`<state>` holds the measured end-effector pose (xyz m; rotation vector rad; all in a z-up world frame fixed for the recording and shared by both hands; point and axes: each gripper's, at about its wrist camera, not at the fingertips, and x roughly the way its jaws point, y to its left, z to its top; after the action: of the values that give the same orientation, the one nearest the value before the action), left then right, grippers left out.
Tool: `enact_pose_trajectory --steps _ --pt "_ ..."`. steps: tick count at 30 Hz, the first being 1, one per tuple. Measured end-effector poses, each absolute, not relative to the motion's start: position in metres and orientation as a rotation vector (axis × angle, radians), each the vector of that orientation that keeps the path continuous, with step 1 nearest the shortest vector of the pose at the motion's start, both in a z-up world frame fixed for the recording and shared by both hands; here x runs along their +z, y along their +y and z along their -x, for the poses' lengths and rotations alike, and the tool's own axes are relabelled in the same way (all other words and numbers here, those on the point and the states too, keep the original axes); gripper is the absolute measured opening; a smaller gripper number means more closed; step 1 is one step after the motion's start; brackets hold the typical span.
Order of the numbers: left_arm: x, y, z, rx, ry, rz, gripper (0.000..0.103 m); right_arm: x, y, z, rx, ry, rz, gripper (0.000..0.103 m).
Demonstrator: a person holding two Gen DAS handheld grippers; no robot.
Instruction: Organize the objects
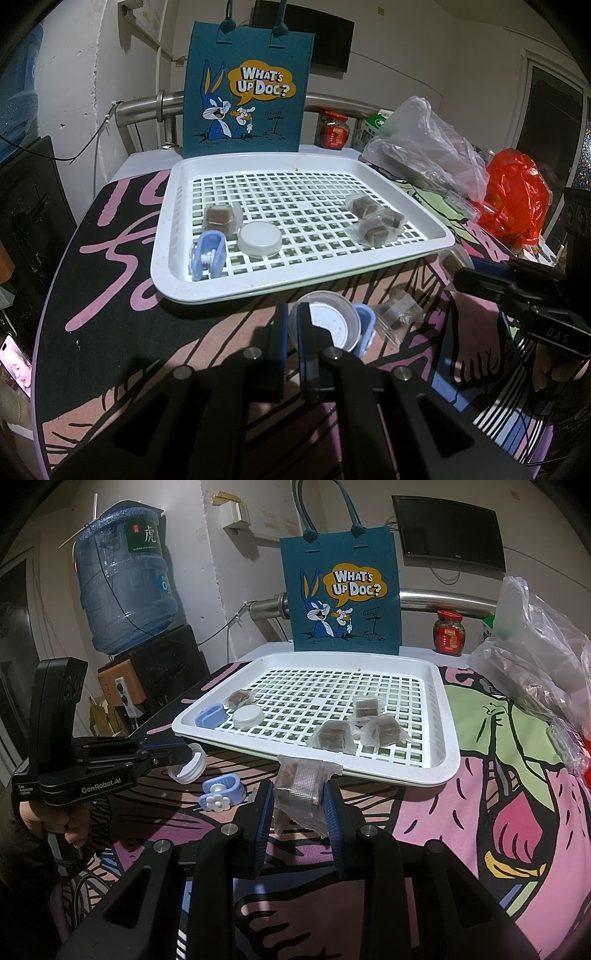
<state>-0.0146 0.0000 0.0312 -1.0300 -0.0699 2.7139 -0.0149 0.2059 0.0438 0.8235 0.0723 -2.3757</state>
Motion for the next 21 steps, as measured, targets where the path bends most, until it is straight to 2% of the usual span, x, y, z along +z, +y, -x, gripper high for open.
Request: enact_pose_trajectory --steps 11,21 --pt "0.032 -0.001 0.015 2.712 -0.075 1.032 0.005 0.045 0.206 0.015 -2.374 0.066 -0.826 0.027" --pt "0.031 -0.004 0.014 2.714 -0.099 1.014 0.005 0.045 0.22 0.028 -2.37 -0.048 -0.853 0.027"
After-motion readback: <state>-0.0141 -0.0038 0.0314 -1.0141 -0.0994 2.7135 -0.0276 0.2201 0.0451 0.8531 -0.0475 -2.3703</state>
